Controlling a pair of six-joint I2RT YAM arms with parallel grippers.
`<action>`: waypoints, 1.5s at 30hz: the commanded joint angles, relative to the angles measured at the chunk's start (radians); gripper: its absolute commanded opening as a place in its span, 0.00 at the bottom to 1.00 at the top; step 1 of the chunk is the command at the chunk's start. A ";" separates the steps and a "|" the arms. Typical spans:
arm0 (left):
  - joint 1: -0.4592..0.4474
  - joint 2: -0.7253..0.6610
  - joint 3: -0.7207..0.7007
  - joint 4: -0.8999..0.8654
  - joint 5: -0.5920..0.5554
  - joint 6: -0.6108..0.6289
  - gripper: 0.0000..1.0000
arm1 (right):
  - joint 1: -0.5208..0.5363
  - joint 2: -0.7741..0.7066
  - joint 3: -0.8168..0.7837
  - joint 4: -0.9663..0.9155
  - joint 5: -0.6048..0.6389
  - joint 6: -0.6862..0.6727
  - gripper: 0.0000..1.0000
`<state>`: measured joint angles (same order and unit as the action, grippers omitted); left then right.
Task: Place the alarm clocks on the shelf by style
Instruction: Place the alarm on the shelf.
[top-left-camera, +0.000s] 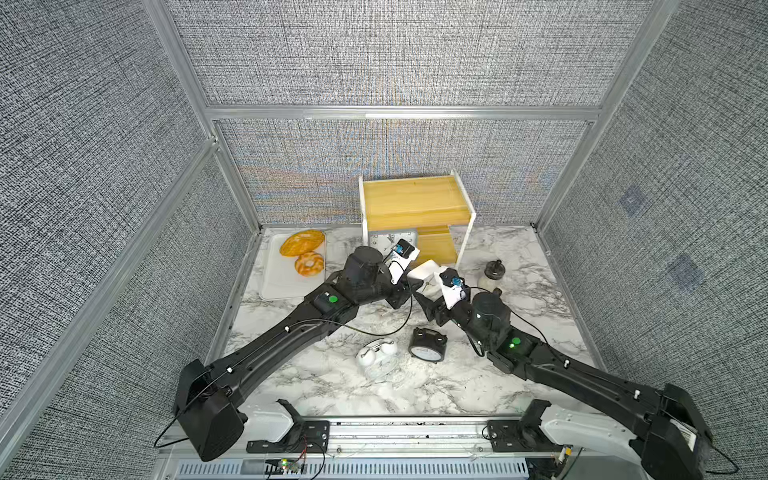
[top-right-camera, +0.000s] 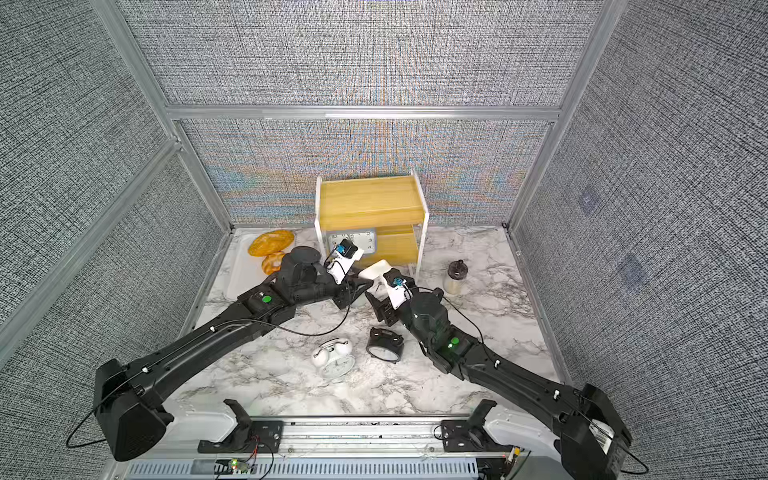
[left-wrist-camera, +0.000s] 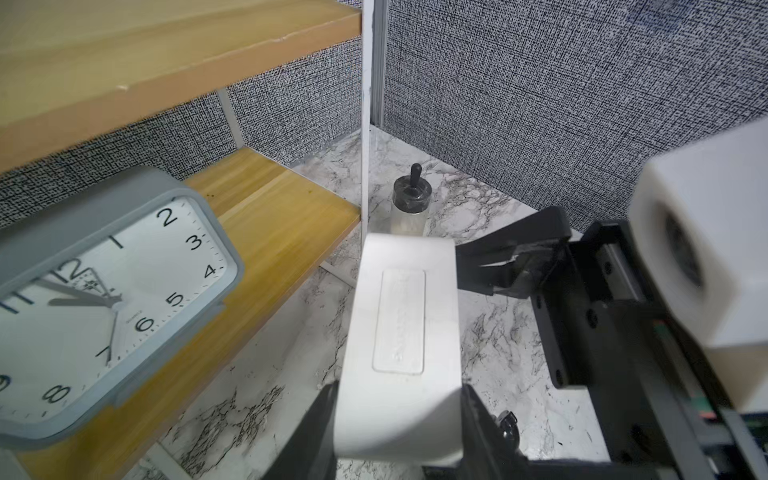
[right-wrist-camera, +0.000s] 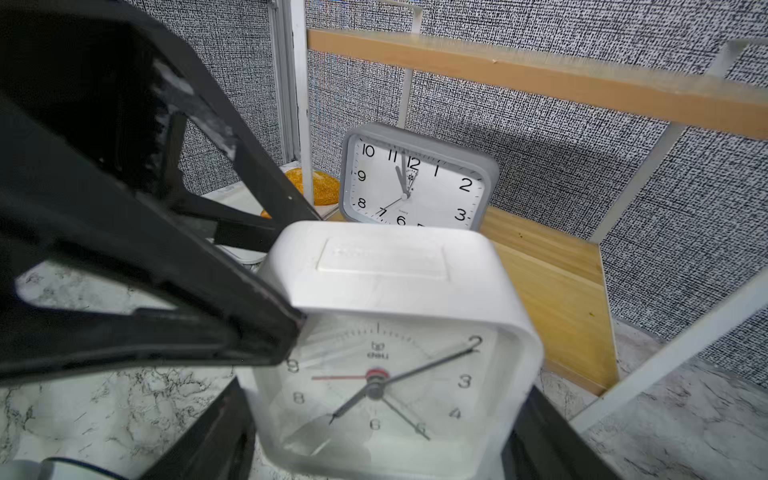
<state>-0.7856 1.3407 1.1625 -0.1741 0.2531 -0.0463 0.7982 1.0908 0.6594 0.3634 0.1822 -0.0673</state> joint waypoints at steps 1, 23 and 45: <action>-0.001 0.003 0.005 0.025 0.016 -0.014 0.05 | 0.002 0.001 0.014 0.023 0.011 -0.019 0.66; 0.000 -0.161 -0.069 0.031 -0.256 -0.027 0.77 | -0.066 -0.034 -0.064 0.144 0.084 0.064 0.66; 0.145 -0.210 -0.235 0.150 -0.592 -0.055 0.76 | -0.138 0.226 0.055 0.375 0.248 0.063 0.66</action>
<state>-0.6544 1.1389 0.9386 -0.0761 -0.3386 -0.1299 0.6701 1.2900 0.6918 0.6567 0.4095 -0.0139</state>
